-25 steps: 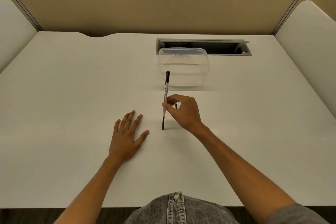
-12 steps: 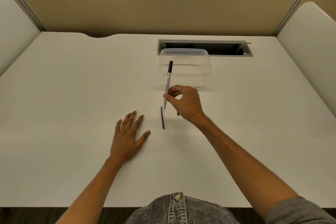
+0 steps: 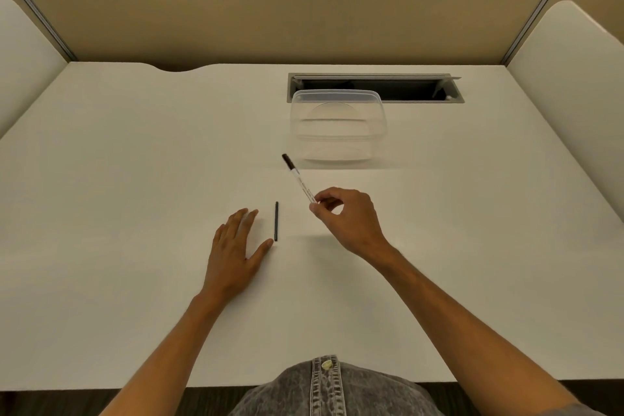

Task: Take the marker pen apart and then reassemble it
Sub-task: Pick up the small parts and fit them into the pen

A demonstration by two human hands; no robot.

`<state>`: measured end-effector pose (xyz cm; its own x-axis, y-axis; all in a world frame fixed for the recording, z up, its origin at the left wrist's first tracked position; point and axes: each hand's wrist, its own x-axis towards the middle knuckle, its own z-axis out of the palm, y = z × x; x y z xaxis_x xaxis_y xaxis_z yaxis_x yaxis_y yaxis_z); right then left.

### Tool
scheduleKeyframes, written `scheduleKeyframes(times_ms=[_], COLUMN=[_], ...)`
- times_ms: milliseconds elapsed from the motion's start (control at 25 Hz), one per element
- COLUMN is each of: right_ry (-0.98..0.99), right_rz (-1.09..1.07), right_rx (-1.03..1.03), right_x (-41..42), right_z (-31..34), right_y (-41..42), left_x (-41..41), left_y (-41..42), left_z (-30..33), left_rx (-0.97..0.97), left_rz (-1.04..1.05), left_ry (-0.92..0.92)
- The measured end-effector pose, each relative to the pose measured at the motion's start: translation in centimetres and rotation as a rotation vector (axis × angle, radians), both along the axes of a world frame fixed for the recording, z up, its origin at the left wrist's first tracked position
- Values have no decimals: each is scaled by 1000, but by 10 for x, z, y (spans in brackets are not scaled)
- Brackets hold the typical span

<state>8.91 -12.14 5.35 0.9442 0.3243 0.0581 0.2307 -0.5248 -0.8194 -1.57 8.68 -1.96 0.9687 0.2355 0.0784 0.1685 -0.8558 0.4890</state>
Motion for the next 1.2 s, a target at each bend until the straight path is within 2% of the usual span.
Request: scheduleKeyframes(times_ms=[160, 280, 440, 680, 800, 1080, 1200], right_ry=[3, -16, -36, 42, -2, -286, -363], right_rz=[22, 121, 208, 305, 295, 631, 680], right_rx=[-105, -140, -125, -120, -106, -612, -722], right_x=[-14, -20, -24, -12, 1, 24, 31], right_z=[-14, -19, -21, -16, -13, -23, -30], right_y=[-9, -8, -1, 2, 13, 54, 61], left_x=[-5, -5, -4, -9, -14, -20, -19], left_y=[-15, -26, -36, -27, -23, -23, -23], left_z=[13, 21, 23, 22, 21, 17, 19], left_rx=[44, 148, 228, 191, 189, 164, 161], left_rz=[1, -142, -276, -252, -250, -232, -233], left_ry=[-164, -268, -276, -288, -283, -265, -284])
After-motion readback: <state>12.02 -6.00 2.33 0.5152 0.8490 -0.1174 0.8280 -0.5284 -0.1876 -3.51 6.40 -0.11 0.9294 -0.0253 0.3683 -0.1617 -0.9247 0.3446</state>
